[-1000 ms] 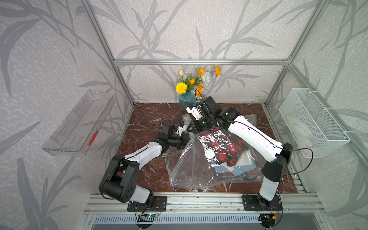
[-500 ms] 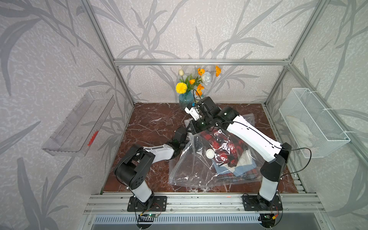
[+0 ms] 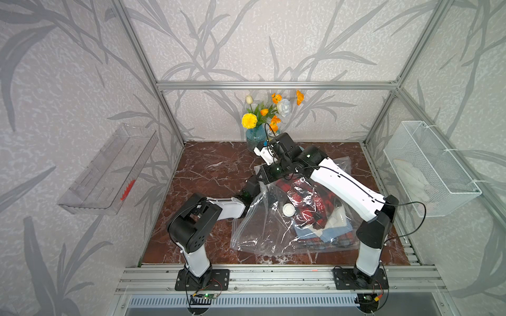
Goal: Take the shirt out of the vacuum bag
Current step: Take out the shirt from the vacuum bag.
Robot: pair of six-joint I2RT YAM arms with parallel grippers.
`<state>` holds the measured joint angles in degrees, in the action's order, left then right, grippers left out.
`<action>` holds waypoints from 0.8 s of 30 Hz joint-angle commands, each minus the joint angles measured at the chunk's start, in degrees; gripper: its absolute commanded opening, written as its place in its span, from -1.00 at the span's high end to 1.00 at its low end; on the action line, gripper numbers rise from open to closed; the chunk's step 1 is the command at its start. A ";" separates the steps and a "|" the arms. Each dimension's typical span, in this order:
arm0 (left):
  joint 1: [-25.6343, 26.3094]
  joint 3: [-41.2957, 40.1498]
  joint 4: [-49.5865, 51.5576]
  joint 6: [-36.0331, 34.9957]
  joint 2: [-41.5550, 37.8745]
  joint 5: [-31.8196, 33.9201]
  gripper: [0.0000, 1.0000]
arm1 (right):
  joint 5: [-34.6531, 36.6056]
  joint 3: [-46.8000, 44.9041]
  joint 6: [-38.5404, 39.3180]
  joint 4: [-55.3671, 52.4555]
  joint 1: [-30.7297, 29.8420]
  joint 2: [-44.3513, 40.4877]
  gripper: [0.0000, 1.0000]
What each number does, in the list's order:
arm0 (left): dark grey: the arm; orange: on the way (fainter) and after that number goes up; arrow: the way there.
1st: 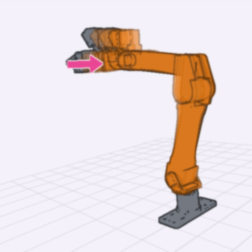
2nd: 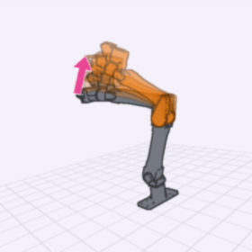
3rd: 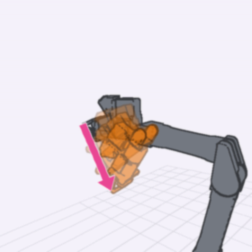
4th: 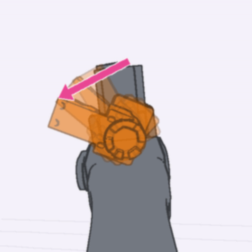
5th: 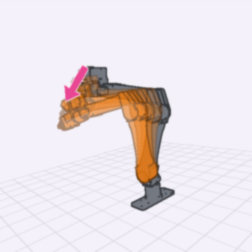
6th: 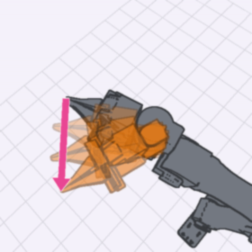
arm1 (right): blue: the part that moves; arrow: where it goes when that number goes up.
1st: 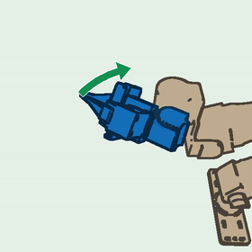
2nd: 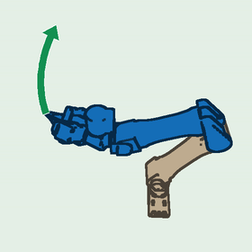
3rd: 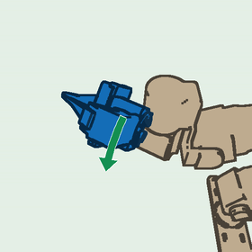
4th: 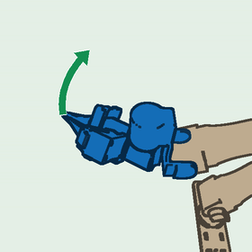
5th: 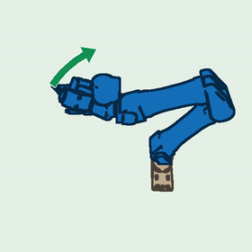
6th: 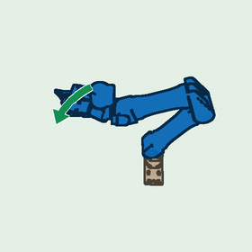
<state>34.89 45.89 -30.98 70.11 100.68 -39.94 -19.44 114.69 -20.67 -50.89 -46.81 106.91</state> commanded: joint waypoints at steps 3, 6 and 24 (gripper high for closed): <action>0.53 5.77 10.14 -6.33 -1.07 2.74 0.52 | -1.32 1.13 1.47 2.38 -0.63 -0.64 1.00; 0.48 8.51 14.27 -8.66 -1.06 2.64 0.69 | -1.37 0.28 1.31 2.98 -0.35 -1.08 1.00; -2.44 5.85 22.04 -12.55 -16.69 0.57 0.86 | -6.32 -14.97 -0.69 10.33 8.69 -12.86 0.04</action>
<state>33.19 51.59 -9.34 59.88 85.69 -38.22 -23.77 101.84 -21.43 -41.60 -38.65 96.77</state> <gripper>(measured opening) 0.073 0.476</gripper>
